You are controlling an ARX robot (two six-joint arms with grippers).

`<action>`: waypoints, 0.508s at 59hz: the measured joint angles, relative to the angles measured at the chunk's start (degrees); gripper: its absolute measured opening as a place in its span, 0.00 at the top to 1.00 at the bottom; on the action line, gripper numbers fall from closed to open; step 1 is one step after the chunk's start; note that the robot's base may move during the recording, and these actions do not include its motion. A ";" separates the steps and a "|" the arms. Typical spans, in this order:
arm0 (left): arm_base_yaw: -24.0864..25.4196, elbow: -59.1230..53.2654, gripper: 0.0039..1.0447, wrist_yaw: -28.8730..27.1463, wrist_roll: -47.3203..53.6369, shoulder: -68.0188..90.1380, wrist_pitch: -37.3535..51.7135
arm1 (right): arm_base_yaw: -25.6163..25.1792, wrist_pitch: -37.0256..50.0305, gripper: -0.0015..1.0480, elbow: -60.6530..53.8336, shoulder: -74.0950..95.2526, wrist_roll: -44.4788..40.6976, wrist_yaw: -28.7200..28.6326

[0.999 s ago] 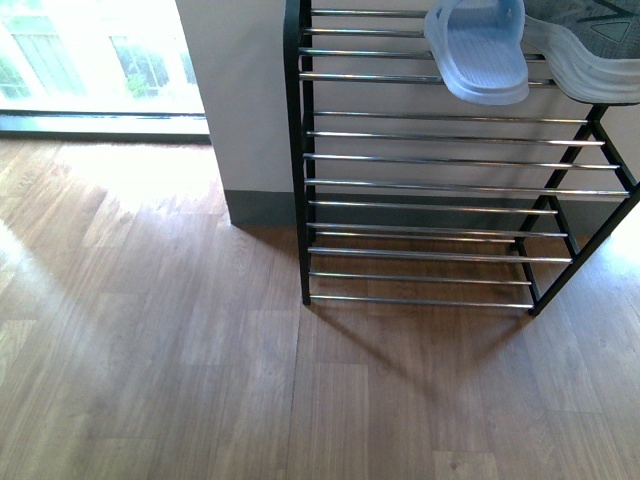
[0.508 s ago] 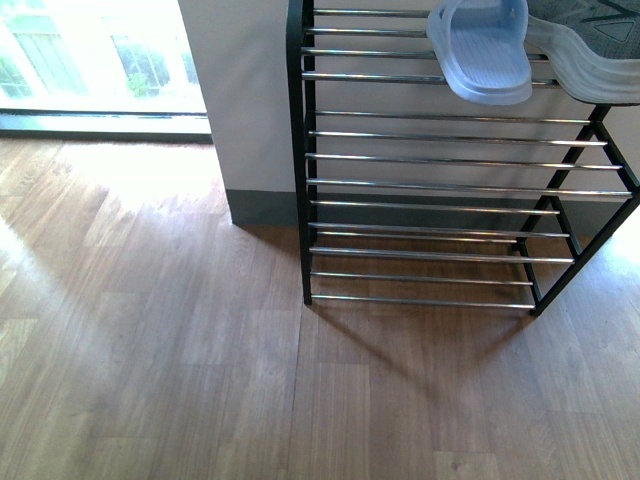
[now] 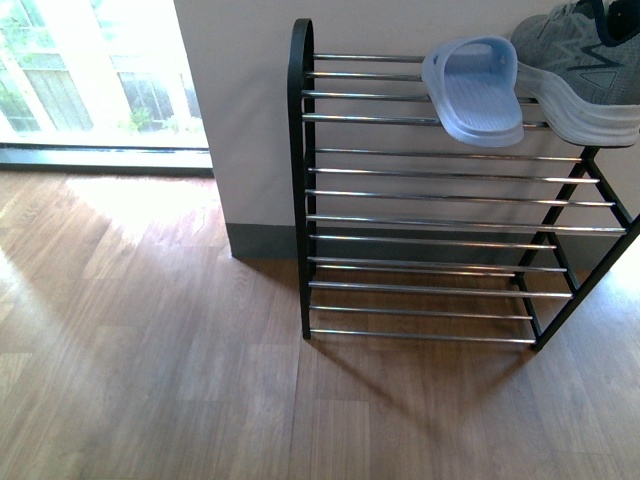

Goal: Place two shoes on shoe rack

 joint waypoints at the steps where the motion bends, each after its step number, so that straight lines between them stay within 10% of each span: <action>1: 0.00 0.00 0.98 0.00 0.00 0.00 0.00 | 0.00 -0.04 0.98 -0.22 -0.35 0.00 0.00; 30: 0.00 0.00 0.98 0.00 0.00 0.00 0.00 | 0.00 -9.88 0.98 -8.63 -18.43 0.00 0.00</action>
